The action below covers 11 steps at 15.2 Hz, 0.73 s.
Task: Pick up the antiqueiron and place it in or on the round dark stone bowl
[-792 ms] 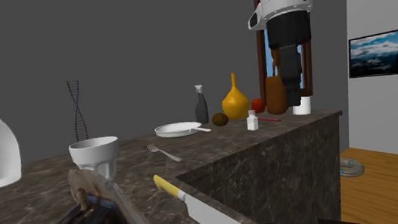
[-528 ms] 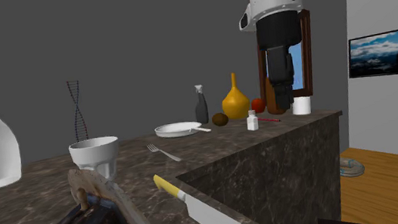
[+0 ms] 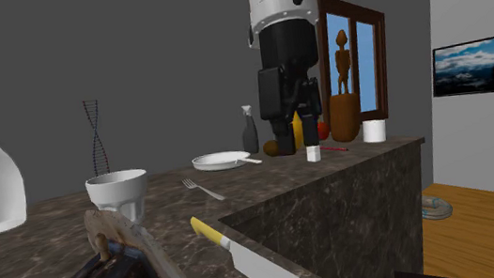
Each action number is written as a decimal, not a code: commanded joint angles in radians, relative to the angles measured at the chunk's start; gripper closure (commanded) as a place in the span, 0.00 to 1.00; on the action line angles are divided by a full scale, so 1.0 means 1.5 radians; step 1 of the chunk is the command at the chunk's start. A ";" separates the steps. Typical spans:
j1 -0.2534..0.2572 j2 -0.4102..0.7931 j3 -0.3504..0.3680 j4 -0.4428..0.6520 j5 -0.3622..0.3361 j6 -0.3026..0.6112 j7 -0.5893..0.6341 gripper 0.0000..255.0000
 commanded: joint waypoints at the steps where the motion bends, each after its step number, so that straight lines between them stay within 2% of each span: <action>1: 0.005 0.043 0.014 0.032 0.013 0.011 0.030 0.00; 11: 0.027 0.278 0.068 0.253 0.038 0.038 0.167 0.00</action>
